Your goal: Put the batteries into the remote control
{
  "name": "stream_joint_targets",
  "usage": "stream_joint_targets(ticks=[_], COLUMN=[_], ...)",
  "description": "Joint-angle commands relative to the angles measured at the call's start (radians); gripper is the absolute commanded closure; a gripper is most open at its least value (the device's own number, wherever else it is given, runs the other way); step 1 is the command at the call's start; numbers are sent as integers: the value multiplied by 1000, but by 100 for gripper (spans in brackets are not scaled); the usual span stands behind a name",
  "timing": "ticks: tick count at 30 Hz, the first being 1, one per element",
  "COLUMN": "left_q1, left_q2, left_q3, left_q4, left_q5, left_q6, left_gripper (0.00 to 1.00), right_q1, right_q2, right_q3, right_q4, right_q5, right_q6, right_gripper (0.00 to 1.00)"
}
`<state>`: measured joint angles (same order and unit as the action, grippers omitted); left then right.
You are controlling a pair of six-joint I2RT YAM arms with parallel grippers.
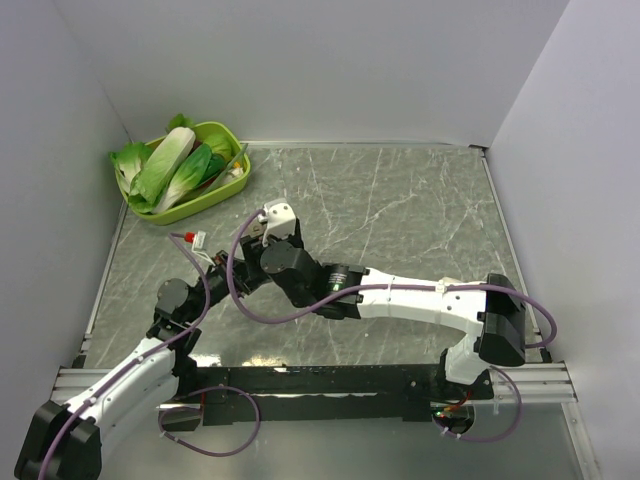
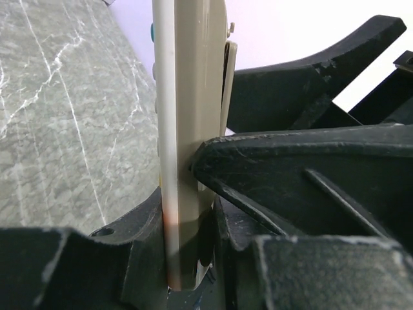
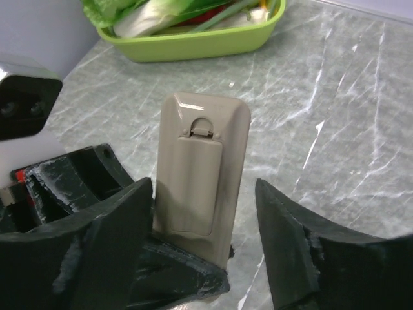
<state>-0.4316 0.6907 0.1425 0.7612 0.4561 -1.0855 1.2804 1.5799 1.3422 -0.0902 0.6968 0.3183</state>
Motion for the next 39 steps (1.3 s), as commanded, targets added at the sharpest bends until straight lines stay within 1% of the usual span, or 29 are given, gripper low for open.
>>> stream_joint_targets(ticks=[1, 2, 4, 5, 7, 9, 13, 14, 15, 17, 18, 19, 21, 22, 23, 24, 25, 29, 34, 39], left_q1=[-1, -1, -1, -1, -1, -1, -1, -1, -1, -1, -1, -1, -1, -1, -1, -1, -1, -4, -13, -19], left_q2=[-7, -2, 9, 12, 26, 41, 73, 81, 95, 108, 118, 122, 135, 139, 150, 155, 161, 197, 208, 202], left_q3=[8, 0, -6, -7, -6, -1, 0, 0, 2, 11, 12, 15, 25, 31, 34, 35, 42, 54, 63, 69], left_q4=[127, 147, 167, 179, 193, 210, 254, 266, 277, 303, 311, 325, 339, 354, 362, 371, 383, 440, 451, 446], left_q5=[0, 1, 6, 10, 18, 29, 50, 55, 59, 82, 88, 101, 113, 125, 131, 136, 145, 177, 190, 203], left_q6=[-27, -33, -50, -54, -62, -70, -83, -93, -96, -100, -103, -105, -111, -114, -120, -125, -129, -155, -159, -151], left_gripper=[98, 98, 98, 98, 98, 98, 98, 98, 98, 98, 98, 98, 98, 98, 98, 98, 98, 97, 97, 97], right_q1=[-6, -10, -24, -32, -50, -67, -142, -191, -223, -286, -350, -372, -427, -440, -449, -460, -467, -489, -490, -506], right_q2=[-34, -41, -73, -86, -126, -171, -239, -251, -276, -302, -319, -324, -317, -310, -301, -282, -275, -229, -170, -140], right_q3=[32, 34, 35, 37, 37, 34, 9, 0, -11, -76, -119, -136, -156, -155, -152, -156, -164, -196, -190, -207], right_q4=[27, 24, 17, 9, 3, -11, -36, -45, -45, -4, 33, 56, 81, 84, 86, 86, 146, 254, 314, 392], right_q5=[-34, -48, -86, -142, -209, -317, -509, -551, -650, -756, -851, -893, -963, -1030, -1060, -1089, -1152, -1249, -1293, -1318], right_q6=[-77, -93, -110, -131, -148, -150, -81, -33, -3, 81, 111, 155, 183, 195, 203, 212, 249, 338, 381, 435], right_gripper=[21, 16, 8, 2, 1, 0, 0, 0, 0, 0, 0, 0, 1, 1, 1, 1, 2, 8, 13, 24])
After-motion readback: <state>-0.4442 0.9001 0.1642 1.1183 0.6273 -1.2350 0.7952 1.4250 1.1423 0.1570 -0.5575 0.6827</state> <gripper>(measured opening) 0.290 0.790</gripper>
